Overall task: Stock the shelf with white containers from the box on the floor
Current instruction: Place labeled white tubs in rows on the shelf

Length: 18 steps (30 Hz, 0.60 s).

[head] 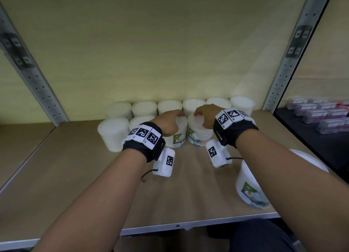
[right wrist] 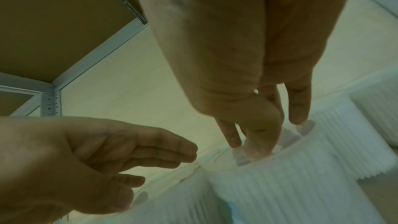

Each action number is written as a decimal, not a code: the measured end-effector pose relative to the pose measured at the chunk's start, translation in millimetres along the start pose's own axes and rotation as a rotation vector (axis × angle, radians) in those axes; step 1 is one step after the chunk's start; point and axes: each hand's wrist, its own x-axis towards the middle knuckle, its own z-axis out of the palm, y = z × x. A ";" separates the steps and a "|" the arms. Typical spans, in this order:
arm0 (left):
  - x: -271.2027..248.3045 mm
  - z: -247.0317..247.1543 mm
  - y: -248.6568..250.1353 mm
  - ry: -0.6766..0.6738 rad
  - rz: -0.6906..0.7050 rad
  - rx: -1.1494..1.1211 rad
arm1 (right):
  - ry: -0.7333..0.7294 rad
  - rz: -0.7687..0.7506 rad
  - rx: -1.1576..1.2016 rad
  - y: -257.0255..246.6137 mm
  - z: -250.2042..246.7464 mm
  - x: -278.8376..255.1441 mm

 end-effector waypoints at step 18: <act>12.1 15.7 -1.8 0.214 -0.123 0.190 | -0.006 -0.004 0.023 3.9 -0.3 2.0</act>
